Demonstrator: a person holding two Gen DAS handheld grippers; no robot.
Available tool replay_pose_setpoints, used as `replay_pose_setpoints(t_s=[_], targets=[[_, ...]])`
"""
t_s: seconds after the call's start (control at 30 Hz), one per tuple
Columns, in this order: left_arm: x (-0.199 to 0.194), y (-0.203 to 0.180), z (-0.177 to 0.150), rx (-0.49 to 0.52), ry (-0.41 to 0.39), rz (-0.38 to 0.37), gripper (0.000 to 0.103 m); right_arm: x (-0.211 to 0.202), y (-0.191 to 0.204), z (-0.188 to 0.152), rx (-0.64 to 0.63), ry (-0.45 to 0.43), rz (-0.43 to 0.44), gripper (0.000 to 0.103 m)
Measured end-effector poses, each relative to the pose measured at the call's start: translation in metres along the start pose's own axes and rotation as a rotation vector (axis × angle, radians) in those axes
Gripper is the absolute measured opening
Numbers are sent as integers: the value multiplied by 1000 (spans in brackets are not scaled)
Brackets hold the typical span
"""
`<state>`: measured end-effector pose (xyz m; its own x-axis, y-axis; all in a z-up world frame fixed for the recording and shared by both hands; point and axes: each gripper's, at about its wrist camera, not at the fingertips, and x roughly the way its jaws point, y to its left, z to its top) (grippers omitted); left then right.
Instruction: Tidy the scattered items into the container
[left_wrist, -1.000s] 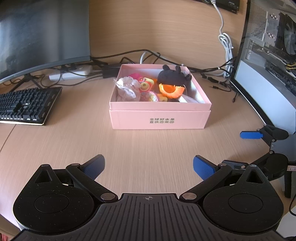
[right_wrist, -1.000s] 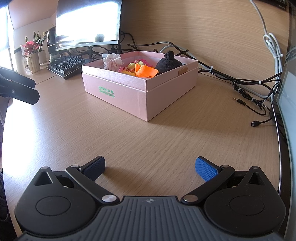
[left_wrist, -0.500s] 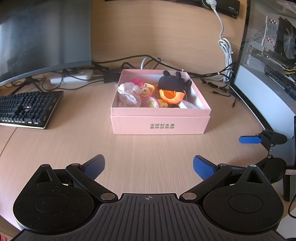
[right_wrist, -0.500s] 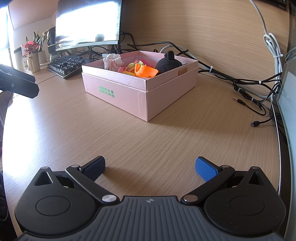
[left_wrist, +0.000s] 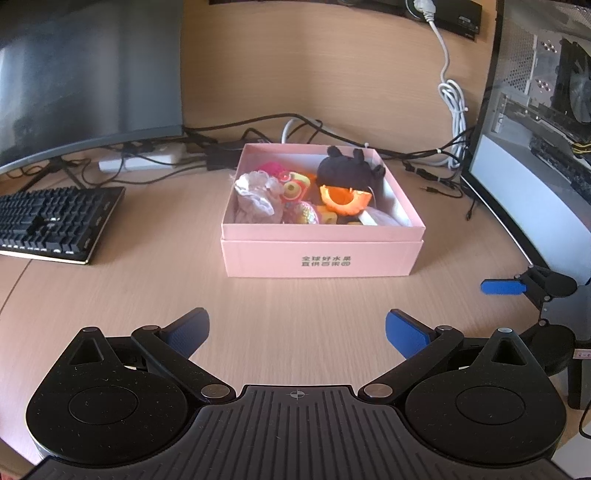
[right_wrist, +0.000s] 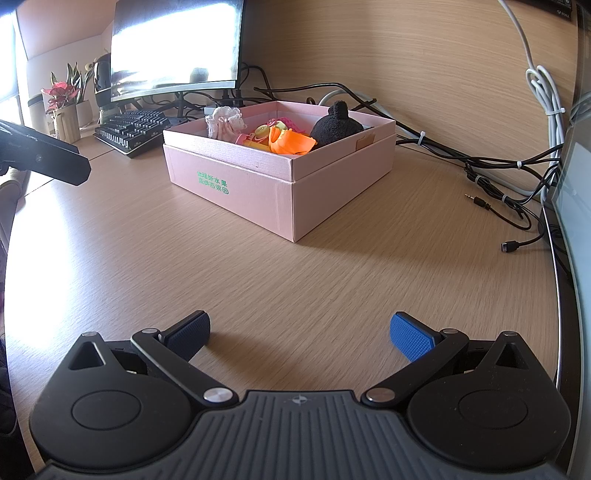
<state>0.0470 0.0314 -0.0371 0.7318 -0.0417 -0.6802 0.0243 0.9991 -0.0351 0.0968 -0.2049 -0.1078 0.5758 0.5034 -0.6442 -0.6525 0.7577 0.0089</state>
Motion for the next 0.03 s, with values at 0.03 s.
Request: replay_pose_setpoints(t_s=[0.03], targets=[[0, 0, 0, 1, -6, -6, 103, 0, 0, 0, 0, 0, 0, 103]])
